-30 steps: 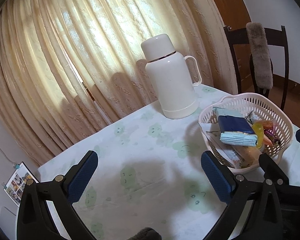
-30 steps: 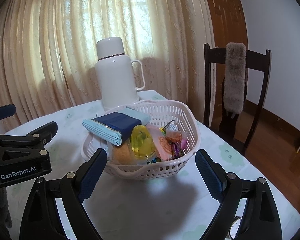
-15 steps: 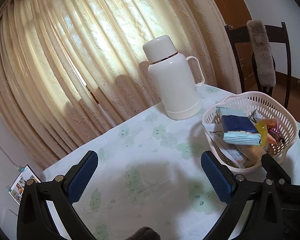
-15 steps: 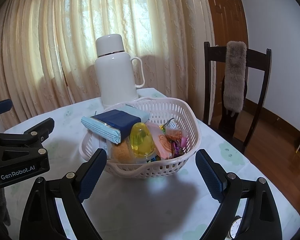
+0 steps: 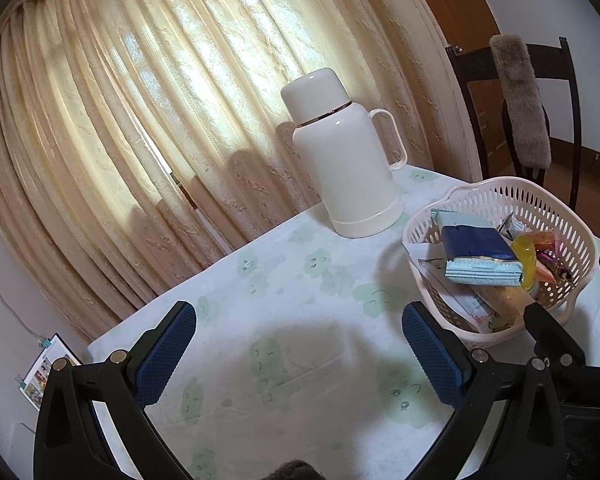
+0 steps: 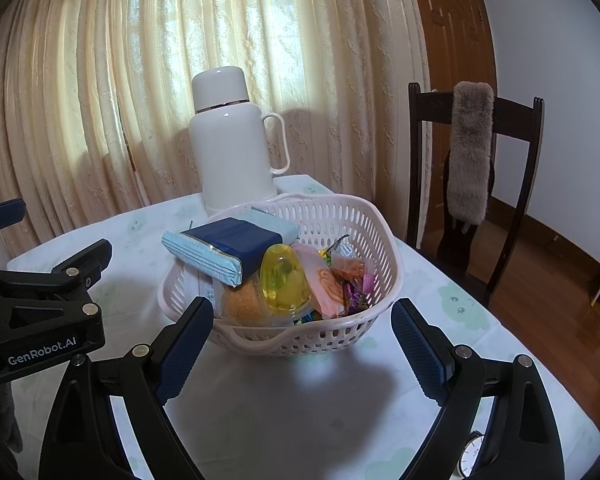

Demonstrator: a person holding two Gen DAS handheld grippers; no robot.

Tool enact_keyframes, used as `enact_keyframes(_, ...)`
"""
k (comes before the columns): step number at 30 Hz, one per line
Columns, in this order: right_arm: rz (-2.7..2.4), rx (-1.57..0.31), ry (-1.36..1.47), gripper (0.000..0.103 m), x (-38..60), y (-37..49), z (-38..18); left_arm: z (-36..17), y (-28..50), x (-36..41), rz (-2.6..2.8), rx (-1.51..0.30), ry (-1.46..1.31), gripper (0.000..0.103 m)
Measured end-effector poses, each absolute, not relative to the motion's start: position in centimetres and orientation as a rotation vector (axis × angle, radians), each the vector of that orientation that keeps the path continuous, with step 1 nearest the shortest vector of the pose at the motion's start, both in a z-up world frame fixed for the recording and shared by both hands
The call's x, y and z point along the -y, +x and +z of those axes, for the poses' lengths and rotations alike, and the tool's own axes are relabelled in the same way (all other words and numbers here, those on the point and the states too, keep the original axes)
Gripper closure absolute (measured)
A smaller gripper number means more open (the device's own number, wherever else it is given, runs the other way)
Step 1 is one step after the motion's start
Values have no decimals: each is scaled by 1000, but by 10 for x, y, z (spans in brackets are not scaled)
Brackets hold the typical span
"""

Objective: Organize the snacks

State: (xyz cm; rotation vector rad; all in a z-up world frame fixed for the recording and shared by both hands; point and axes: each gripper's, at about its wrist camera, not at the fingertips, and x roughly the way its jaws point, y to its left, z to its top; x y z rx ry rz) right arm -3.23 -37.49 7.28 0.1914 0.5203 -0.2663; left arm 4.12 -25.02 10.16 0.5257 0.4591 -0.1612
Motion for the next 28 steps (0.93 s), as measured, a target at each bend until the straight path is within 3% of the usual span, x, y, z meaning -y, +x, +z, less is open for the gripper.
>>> enact_keyframes(28,-266,-522,191,12,375,-32,73,101,41,250,-159,-454,535,0)
